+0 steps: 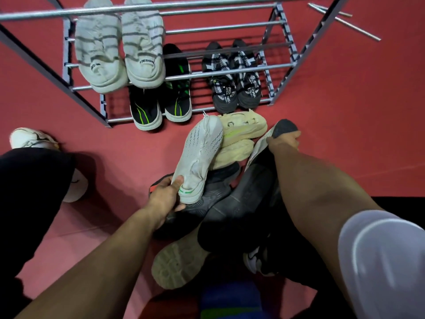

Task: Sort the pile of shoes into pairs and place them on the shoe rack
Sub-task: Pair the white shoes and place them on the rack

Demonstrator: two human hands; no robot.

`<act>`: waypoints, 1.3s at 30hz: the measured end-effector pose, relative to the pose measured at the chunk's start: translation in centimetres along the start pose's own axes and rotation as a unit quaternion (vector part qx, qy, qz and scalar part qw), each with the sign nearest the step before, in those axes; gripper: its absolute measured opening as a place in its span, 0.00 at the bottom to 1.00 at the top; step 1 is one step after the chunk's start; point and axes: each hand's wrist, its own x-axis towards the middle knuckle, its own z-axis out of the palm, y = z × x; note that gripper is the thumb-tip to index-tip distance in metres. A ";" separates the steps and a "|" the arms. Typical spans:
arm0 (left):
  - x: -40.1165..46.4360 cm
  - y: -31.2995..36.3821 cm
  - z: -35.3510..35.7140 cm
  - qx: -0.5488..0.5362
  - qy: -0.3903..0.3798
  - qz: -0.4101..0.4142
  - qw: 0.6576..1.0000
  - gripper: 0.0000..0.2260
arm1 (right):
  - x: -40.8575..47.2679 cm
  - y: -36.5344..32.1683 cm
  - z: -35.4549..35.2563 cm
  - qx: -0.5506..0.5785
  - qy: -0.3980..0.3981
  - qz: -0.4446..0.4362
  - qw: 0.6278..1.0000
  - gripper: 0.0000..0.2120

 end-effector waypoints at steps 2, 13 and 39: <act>-0.6 0.2 0.0 -0.004 0.016 0.012 1.000 0.05 | -1.8 -0.9 -1.4 0.034 0.018 0.010 0.999 0.51; -3.2 1.7 -2.4 -0.053 0.079 0.010 0.995 0.12 | -17.0 -3.6 -4.7 0.084 0.204 -0.397 0.891 0.49; -4.3 0.0 -4.6 0.045 -0.022 -0.004 0.999 0.11 | -24.7 6.4 0.7 0.302 -0.236 0.147 0.912 0.20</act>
